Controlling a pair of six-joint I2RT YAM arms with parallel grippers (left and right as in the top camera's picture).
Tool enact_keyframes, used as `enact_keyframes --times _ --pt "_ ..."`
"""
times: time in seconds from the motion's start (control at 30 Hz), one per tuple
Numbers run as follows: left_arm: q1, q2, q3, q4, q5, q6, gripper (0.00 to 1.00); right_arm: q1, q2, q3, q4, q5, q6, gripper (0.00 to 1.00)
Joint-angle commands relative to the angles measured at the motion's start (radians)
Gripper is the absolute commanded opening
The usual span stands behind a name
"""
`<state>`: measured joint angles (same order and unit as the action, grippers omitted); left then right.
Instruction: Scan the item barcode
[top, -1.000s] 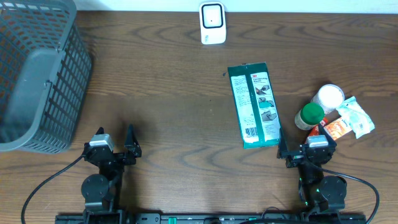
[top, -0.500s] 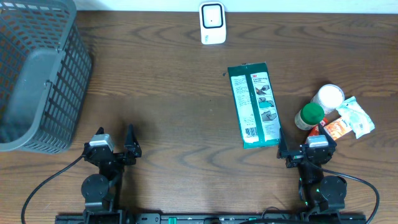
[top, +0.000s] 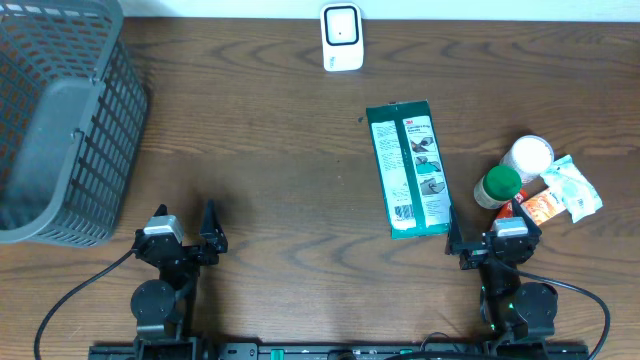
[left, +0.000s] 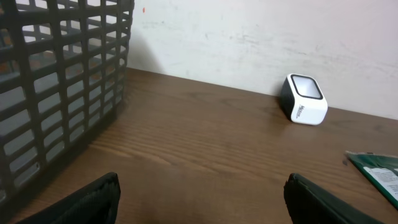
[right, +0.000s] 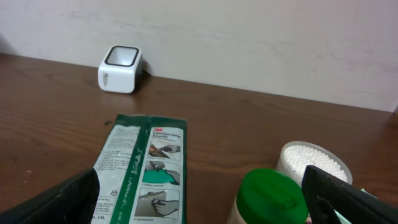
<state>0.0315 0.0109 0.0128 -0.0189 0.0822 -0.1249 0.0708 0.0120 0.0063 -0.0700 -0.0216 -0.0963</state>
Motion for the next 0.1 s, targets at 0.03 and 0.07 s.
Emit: enact_keyframes --times 0.03,0.07 --pt "-0.004 -0.007 -0.008 -0.044 0.014 0.019 0.86 -0.006 -0.006 -0.001 -0.005 0.006 -0.006 0.99" --pt "-0.004 -0.007 -0.008 -0.044 0.014 0.019 0.86 -0.006 -0.006 -0.001 -0.005 0.006 -0.006 0.99"
